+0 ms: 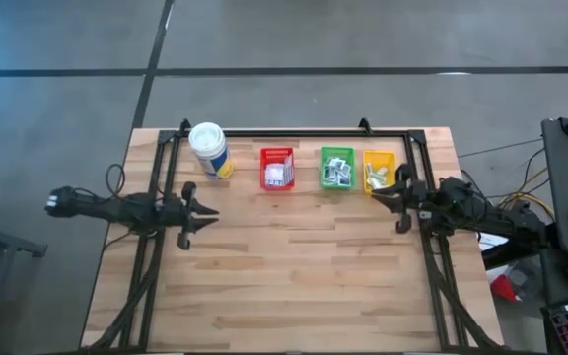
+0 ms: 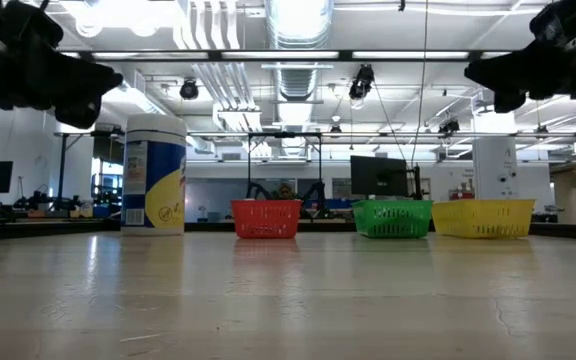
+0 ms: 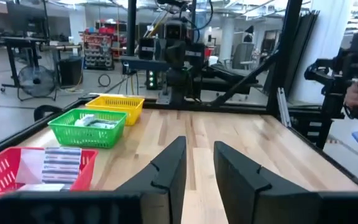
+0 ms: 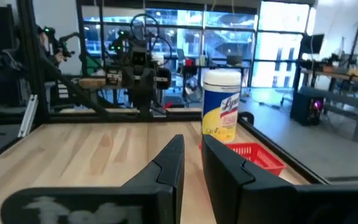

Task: Pick & Place First Aid Supplies
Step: Return to home position

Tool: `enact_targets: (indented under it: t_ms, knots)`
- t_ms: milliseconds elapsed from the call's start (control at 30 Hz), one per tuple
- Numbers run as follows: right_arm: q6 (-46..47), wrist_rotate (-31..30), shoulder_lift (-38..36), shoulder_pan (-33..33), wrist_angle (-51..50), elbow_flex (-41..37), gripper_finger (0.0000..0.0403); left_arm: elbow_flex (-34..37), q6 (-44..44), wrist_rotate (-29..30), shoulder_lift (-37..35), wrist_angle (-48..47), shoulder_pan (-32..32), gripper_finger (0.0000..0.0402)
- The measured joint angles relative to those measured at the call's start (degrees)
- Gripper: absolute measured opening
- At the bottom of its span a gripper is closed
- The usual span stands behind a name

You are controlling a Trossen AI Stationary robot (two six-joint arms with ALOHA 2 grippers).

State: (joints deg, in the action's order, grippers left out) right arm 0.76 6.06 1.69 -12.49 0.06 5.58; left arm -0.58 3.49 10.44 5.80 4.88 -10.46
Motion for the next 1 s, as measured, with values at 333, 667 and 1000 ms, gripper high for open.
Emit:
enact_targets:
  t_ms: [333, 667, 1000]
  knots:
    - [1.9, -0.7, -1.0, 0.0, 1.4, -5.1, 0.0052, 0.1, 0.0, 0.1, -0.7, -2.4, 0.0, 0.0094]
    - [0.6, -6.5, 0.1, 0.0, 0.5, -5.1, 0.0052, 0.1, -0.4, 0.2, -0.7, -2.8, 0.0, 0.0094]
    - [0.6, -6.6, 0.1, 0.0, 0.5, -5.1, 0.0052, 0.1, -0.1, 0.3, -0.6, -2.9, 0.0, 0.0094]
